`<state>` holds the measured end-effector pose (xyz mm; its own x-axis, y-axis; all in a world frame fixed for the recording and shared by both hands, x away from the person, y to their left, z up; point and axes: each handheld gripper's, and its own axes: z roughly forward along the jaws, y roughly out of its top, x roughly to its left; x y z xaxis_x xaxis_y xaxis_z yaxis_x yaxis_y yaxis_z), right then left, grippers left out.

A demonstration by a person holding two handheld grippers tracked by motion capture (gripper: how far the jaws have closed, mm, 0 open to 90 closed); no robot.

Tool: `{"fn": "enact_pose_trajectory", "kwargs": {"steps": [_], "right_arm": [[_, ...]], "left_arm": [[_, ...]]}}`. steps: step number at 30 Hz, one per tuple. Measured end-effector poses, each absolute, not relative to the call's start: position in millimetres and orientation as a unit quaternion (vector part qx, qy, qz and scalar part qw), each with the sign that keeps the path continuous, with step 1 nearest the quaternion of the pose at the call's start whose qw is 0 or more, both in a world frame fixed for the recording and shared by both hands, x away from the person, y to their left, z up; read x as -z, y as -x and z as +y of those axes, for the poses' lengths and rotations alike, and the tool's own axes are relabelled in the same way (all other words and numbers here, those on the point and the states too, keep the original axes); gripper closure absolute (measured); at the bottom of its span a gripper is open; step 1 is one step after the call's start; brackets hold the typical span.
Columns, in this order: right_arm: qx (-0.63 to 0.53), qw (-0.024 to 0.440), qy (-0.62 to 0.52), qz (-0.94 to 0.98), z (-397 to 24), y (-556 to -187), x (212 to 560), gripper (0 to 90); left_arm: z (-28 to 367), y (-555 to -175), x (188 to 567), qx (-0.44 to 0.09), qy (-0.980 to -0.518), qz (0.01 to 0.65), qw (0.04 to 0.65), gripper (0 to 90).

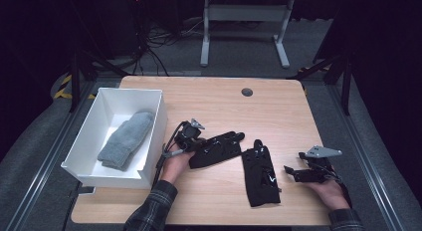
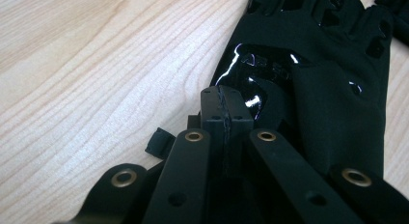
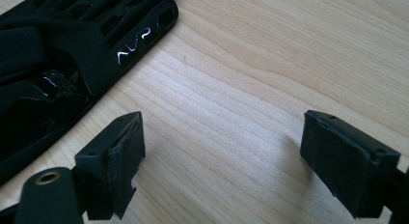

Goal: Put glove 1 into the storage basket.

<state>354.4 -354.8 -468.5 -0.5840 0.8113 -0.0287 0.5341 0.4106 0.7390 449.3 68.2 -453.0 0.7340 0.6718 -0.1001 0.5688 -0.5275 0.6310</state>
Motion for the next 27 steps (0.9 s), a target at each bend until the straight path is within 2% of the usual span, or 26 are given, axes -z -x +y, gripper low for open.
{"fn": "enact_pose_trajectory", "kwargs": {"steps": [11,27], "right_arm": [[-0.353,0.196,-0.412,0.817,-355,-355,468,16.1],[-0.353,0.196,-0.412,0.817,-355,-355,468,16.1]], "left_arm": [[71,-420,451,-0.055,-0.887,0.329,0.32,90.0],[72,-374,454,0.012,-0.899,0.283,0.334,90.0]]}}
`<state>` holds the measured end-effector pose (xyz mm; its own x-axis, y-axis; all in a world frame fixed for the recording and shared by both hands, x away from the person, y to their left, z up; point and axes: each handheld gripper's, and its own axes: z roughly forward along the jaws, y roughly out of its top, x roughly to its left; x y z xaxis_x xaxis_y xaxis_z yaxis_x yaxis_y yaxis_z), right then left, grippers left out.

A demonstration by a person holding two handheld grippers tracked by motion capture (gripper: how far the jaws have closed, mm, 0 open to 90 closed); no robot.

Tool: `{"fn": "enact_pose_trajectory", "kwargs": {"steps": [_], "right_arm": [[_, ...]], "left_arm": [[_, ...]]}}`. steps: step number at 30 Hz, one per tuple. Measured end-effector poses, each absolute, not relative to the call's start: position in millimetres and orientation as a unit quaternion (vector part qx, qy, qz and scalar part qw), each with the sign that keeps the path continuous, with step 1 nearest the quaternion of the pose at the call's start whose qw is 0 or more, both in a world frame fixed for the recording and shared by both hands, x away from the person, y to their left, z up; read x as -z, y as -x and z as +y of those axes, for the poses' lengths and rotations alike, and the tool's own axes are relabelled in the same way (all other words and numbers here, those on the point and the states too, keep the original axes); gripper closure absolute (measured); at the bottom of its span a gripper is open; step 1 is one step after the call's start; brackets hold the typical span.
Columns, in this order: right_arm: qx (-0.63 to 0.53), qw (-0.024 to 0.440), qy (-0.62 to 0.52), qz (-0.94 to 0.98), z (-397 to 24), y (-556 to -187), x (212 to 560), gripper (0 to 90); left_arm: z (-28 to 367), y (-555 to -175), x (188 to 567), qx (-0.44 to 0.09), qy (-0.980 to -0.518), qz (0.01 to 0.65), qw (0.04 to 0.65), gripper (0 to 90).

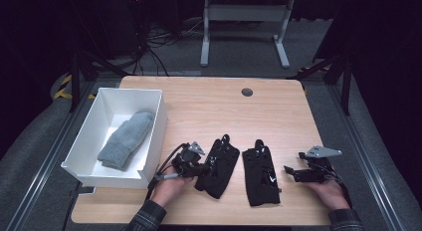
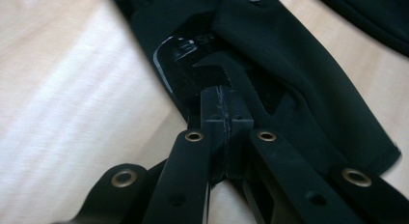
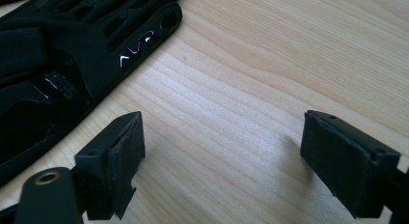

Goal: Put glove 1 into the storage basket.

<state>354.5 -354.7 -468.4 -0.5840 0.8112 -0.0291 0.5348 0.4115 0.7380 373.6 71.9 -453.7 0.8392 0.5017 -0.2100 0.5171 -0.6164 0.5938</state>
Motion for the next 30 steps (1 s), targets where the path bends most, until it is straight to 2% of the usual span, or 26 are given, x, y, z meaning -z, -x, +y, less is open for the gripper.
{"fn": "enact_pose_trajectory", "kwargs": {"steps": [13,21,26,30], "right_arm": [[-0.352,0.196,-0.412,0.817,-354,-355,468,16.1],[-0.352,0.196,-0.411,0.818,-354,-355,468,16.1],[-0.353,0.195,-0.411,0.817,-354,-355,468,16.1],[-0.353,0.195,-0.411,0.818,-354,-355,468,16.1]], "left_arm": [[54,-348,454,0.031,-0.909,0.24,0.339,89.8],[66,-364,442,-0.009,-0.89,0.274,0.364,73.0],[64,-380,444,-0.035,-0.884,0.29,0.365,70.6],[62,-384,451,-0.033,-0.885,0.298,0.357,70.5]]}}
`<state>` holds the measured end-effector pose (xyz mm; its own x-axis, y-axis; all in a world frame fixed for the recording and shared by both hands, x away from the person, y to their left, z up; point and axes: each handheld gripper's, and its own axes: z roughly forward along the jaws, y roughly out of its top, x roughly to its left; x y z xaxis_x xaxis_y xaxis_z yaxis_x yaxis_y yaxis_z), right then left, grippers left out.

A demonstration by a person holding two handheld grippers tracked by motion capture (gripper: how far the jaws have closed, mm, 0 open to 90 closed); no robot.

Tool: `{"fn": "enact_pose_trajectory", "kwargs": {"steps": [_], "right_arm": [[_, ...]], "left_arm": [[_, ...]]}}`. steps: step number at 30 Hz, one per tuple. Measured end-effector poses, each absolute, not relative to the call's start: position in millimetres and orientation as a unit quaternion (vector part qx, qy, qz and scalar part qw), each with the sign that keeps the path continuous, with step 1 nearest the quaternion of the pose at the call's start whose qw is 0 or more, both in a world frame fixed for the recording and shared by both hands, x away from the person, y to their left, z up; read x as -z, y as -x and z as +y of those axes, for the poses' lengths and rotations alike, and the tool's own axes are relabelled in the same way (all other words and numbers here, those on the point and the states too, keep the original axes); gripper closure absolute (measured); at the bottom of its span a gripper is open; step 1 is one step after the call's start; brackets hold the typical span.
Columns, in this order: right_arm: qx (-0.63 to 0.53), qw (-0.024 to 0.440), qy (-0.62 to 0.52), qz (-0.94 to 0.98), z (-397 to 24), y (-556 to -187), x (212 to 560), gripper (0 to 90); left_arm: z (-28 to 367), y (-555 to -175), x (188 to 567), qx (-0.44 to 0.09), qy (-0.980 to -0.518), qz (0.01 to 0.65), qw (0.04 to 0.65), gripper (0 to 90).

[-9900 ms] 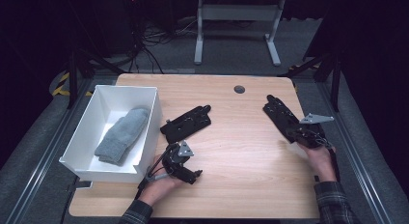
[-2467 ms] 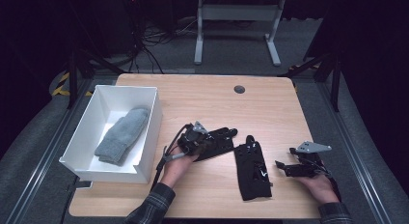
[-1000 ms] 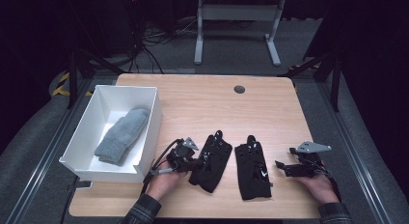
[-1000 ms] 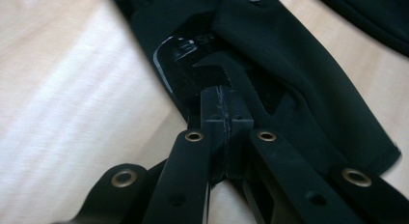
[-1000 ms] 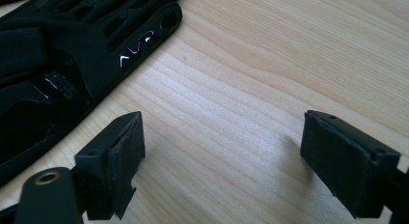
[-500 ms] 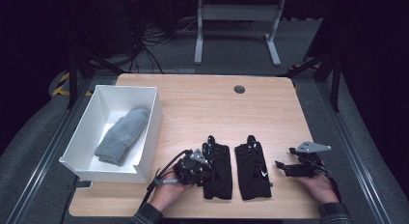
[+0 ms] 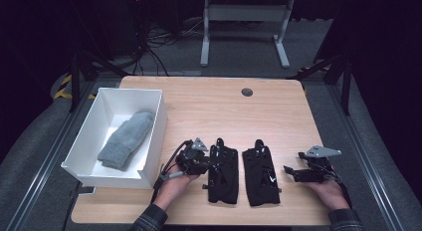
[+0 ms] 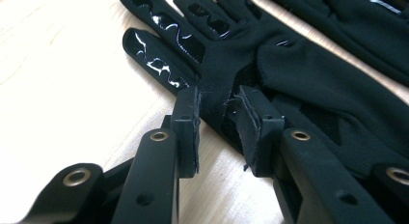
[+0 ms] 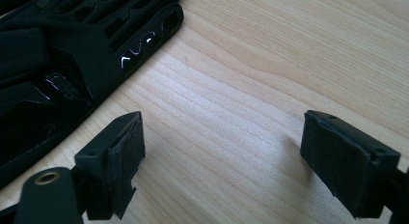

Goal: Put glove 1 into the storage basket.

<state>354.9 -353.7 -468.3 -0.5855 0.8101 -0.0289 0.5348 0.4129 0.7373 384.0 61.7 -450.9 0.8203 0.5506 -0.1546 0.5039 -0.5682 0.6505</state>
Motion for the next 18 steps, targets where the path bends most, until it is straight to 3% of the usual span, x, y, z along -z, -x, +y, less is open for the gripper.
{"fn": "enact_pose_trajectory", "kwargs": {"steps": [12,18], "right_arm": [[-0.353,0.195,-0.411,0.817,-353.5,-355.0,468.3,16.1],[-0.353,0.195,-0.411,0.818,-353.5,-355.0,468.3,16.1]], "left_arm": [[56.9,-380.7,459.7,-0.038,-0.883,0.311,0.351,75.0],[55.4,-379.5,459.3,-0.033,-0.879,0.318,0.354,86.6]]}}
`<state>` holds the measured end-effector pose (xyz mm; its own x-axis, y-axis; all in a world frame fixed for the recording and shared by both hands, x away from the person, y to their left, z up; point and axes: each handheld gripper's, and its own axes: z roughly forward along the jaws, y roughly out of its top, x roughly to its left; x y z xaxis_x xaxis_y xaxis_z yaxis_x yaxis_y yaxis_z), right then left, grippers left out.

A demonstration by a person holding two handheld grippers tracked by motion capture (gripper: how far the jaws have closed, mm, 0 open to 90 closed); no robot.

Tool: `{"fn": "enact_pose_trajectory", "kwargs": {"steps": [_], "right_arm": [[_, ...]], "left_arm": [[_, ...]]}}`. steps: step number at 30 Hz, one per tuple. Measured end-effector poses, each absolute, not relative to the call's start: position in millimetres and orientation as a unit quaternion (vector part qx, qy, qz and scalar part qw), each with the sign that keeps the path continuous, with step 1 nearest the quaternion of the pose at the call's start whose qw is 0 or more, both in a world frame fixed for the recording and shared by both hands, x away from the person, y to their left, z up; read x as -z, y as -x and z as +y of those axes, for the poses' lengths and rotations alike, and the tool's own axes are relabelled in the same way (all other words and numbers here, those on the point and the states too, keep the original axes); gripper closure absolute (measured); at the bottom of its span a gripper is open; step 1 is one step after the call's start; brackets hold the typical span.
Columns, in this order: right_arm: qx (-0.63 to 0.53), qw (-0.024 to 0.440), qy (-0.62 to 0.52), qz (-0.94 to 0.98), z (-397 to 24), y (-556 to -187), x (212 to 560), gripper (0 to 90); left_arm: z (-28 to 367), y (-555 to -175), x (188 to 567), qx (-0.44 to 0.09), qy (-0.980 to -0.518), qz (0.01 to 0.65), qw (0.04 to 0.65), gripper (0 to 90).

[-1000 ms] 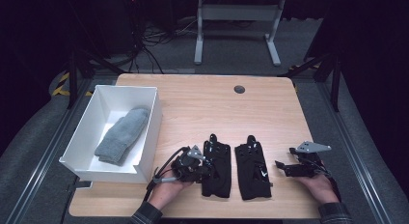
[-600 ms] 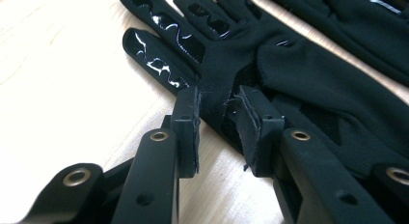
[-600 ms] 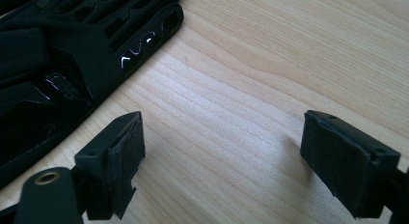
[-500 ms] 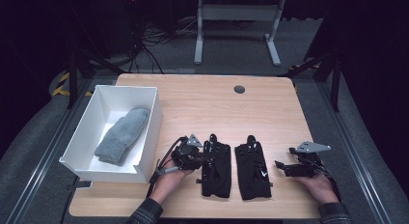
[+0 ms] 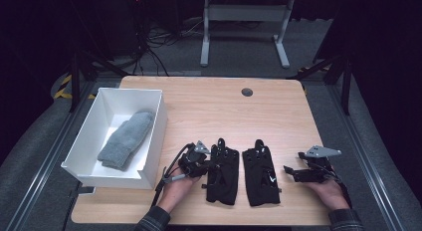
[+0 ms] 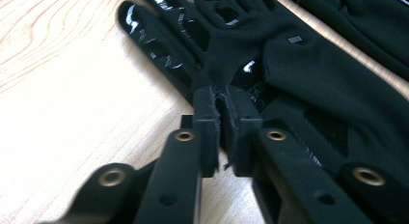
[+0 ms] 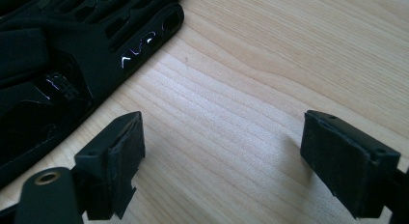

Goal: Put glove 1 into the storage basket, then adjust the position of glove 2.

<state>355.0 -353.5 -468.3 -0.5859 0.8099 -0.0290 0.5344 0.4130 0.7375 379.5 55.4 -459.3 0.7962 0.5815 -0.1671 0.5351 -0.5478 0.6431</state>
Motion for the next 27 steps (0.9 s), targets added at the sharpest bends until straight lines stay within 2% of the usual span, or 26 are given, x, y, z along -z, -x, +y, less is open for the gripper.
{"fn": "enact_pose_trajectory", "kwargs": {"steps": [4,5,8,12,13,14,16,27], "right_arm": [[-0.352,0.197,-0.411,0.817,-353,-355,468,18.2],[-0.351,0.196,-0.411,0.818,-353,-355,467,21.9],[-0.359,0.184,-0.402,0.822,-351,-353,461,37.6],[-0.381,0.163,-0.378,0.828,-346,-349,454,64.0],[-0.384,0.153,-0.36,0.836,-340,-346,453,77.7],[-0.384,0.153,-0.36,0.836,-340,-346,453,77.7],[-0.383,0.141,-0.345,0.845,-331,-344,452,88.5],[-0.375,0.109,-0.319,0.864,-308,-346,456,90.0]], "left_arm": [[55,-380,459,-0.032,-0.873,0.327,0.36,88.8],[55,-380,460,-0.029,-0.871,0.329,0.363,88.9],[59,-383,458,-0.02,-0.863,0.336,0.376,89.1],[66,-386,454,-0.019,-0.854,0.345,0.389,89.1],[68,-387,454,-0.021,-0.852,0.347,0.392,89.1],[68,-387,454,-0.021,-0.852,0.347,0.392,89.2],[70,-388,453,-0.016,-0.849,0.348,0.396,89.1],[71,-388,451,0.003,-0.844,0.346,0.409,89.1]]}}
